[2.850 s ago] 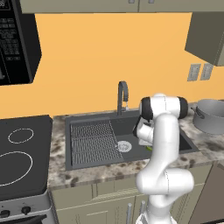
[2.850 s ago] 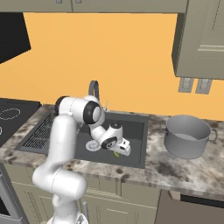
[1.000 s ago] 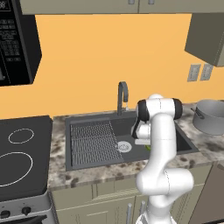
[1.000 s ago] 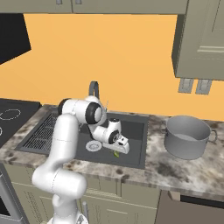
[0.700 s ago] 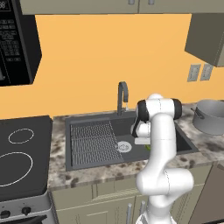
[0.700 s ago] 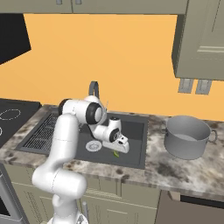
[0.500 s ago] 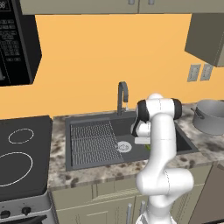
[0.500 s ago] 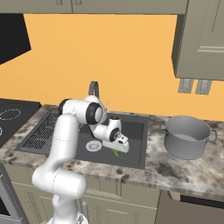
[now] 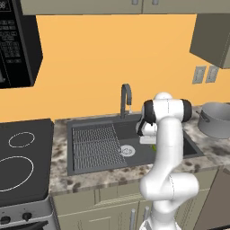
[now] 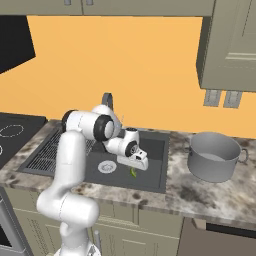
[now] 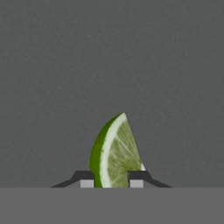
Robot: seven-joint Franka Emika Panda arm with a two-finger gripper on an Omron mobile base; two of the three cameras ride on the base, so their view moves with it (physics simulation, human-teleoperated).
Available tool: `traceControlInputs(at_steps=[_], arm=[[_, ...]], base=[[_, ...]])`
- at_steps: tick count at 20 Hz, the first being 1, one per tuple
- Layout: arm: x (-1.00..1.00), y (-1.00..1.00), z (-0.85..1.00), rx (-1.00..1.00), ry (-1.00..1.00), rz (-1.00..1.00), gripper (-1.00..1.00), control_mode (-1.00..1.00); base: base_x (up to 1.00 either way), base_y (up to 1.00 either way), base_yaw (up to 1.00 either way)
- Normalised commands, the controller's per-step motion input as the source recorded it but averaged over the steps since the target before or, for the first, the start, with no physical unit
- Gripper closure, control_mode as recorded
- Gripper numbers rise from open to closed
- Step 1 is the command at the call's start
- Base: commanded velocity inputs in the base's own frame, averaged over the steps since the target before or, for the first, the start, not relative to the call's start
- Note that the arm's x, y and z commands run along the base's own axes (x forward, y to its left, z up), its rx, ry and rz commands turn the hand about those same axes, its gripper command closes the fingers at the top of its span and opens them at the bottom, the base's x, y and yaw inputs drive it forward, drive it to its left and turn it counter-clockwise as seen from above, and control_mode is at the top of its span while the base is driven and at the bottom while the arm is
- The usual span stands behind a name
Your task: Dump the lemon wedge from the pot into the sink. Then turn on the water and wash the lemon wedge. Then turn off the water and put the lemon wedge back in the pot.
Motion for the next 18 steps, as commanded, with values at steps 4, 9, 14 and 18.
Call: traceControlInputs(at_steps=[4,9,14,18], arm=[[-0.23,-0.03,0.45,0.0,-0.04,0.0,1.0,-1.0],[-0.33,0.0,0.52,0.0,-0.08,0.0,1.0,-1.0],[-0.48,0.0,0.65,0.0,-0.15,0.0,1.0,-1.0],[-0.42,0.0,0.74,0.0,-0.17,0.0,1.0,-1.0]], base=[[0.0,0.0,0.0],[0.0,0.0,0.0],[0.0,0.0,0.0],[0.0,0.0,0.0]])
